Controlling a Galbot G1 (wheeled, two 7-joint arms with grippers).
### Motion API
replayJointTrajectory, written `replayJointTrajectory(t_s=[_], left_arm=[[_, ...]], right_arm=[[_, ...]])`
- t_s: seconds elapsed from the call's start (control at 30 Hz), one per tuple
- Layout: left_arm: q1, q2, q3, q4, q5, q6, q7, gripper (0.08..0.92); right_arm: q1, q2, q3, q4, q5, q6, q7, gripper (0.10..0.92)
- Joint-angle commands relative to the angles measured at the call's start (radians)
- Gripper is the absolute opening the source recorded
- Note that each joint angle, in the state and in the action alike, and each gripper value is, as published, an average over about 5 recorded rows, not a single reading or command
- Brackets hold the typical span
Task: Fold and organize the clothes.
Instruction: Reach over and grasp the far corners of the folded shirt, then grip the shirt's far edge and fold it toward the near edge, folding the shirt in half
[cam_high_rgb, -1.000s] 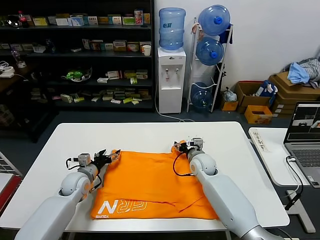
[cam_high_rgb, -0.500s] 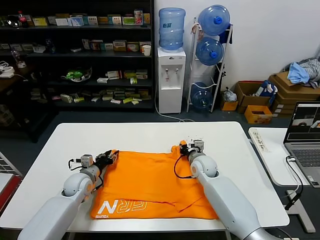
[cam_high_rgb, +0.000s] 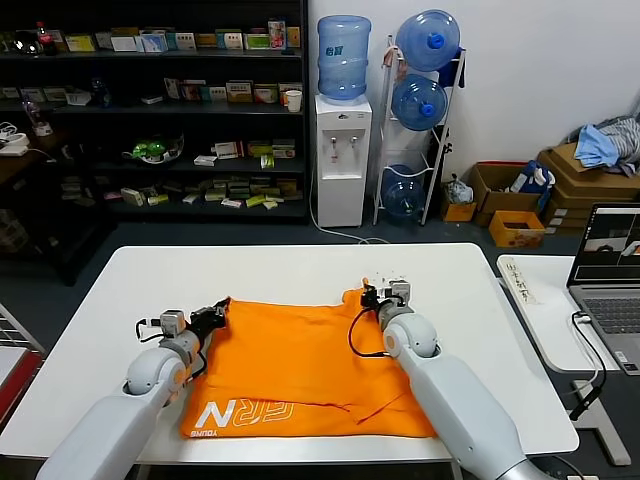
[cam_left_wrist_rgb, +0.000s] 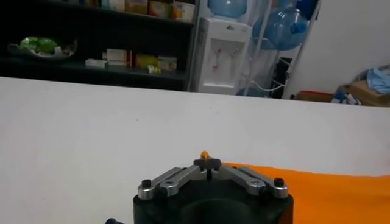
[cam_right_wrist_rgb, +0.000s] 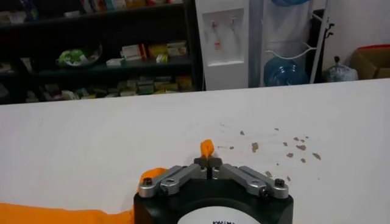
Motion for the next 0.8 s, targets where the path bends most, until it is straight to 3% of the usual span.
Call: replayJointTrajectory(t_s=[0.03, 0.43, 0.8], left_arm=[[0.055, 0.010, -0.055, -0.086, 0.001, -0.013, -0.001, 0.092], [0.335, 0.066, -0.174, -0.419, 0.042, -0.008, -0.044, 0.092], [0.516, 0.088, -0.293, -0.598, 0.055, -0.001, -0.059, 0.092]], right_arm=[[-0.043, -0.023, 0.008, 0.094, 0.006, 0.021, 0.003, 0.125], [-0.275, -0.167, 0.059, 0.460, 0.094, -0.052, 0.076, 0.125], [-0.499, -0.311, 0.152, 0.722, 0.126, -0.068, 0.111, 0.125]])
